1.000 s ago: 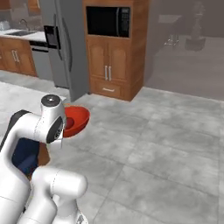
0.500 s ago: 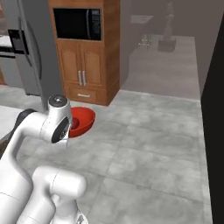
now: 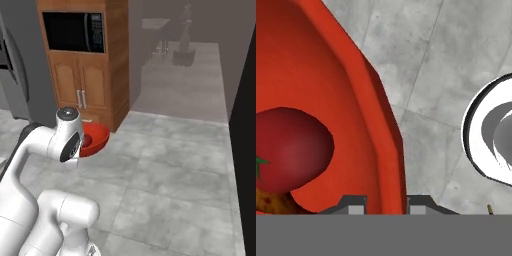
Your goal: Pick the chicken drumstick and tomato from their plates and place them in the bowl. Then put the bowl in the fridge.
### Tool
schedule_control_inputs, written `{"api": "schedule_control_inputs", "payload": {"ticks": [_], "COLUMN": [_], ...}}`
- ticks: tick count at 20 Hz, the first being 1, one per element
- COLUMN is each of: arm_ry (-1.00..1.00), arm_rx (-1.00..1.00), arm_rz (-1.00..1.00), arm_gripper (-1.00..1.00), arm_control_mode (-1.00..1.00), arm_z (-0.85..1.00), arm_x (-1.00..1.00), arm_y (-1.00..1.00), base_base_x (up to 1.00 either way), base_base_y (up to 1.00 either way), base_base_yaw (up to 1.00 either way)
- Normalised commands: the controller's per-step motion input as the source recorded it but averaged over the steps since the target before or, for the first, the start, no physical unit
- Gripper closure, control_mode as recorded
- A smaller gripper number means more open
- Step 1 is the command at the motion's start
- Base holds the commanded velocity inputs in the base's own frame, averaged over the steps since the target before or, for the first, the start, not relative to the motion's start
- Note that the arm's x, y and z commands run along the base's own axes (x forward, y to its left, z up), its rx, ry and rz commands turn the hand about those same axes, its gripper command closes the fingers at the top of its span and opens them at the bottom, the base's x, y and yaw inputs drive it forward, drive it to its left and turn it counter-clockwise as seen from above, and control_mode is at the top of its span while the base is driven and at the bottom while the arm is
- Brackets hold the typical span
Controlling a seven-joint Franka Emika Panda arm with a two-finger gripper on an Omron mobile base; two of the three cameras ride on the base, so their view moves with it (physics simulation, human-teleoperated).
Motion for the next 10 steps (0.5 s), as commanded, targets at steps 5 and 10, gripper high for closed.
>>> {"api": "schedule_control_inputs", "payload": {"ticks": [5, 10], "arm_ry": [0.00, 0.00], "arm_rx": [0.00, 0.00], "arm_rz": [0.00, 0.00], "arm_gripper": [1.00, 1.00], "arm_control_mode": [1.00, 1.00], "arm_z": [0.00, 0.00], "arm_x": [0.00, 0.00], "arm_y": [0.00, 0.00], "base_base_x": [0.94, 0.89], "base_base_y": [0.30, 0.23], "base_base_yaw": [0.02, 0.20]}}
